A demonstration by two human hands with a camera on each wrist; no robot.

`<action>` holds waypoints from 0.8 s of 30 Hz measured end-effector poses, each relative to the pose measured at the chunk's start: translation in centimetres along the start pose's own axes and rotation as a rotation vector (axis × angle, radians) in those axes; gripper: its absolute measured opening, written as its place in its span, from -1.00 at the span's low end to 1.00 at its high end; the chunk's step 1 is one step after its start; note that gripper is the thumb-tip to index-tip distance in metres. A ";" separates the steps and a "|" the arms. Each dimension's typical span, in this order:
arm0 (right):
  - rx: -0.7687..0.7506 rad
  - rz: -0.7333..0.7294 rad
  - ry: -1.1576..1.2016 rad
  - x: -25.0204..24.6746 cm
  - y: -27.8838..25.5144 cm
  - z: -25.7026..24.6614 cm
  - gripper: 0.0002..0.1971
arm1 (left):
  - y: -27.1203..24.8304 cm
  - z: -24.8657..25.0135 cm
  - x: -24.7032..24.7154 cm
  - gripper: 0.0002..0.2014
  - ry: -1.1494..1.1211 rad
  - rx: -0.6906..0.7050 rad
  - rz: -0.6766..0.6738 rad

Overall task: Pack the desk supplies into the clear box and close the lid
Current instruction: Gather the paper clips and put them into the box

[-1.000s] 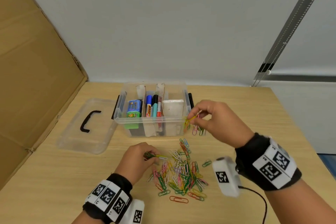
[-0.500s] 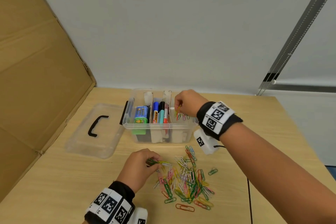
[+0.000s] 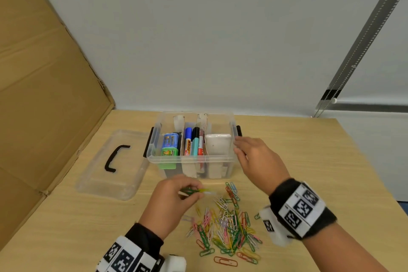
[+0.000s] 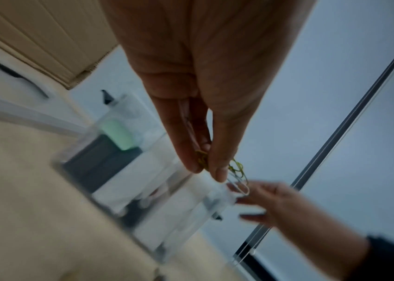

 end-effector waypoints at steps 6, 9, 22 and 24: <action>0.004 0.054 0.084 2.2 -2.1 1.2 -0.50 | 5.3 6.8 -0.6 -0.89 0.070 0.152 0.060; -0.012 0.082 0.106 2.3 -2.1 1.2 -0.47 | 9.0 7.2 0.9 -0.88 0.296 0.221 0.073; 0.011 -0.023 0.248 2.1 -2.7 1.4 -0.48 | 12.0 5.7 5.5 -0.62 0.622 0.238 -0.221; 0.086 -0.022 0.297 1.8 -3.5 2.2 -0.39 | 9.4 6.7 3.7 -0.66 0.561 0.344 -0.066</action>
Point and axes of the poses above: each hand's wrist, its own y-axis towards the middle knuckle, its own x-axis out of the palm, z = x × y, the point moved 7 cm from there along y, towards the middle knuckle, and after that the axes turned 8 degrees about z, right-handed, at the moved point
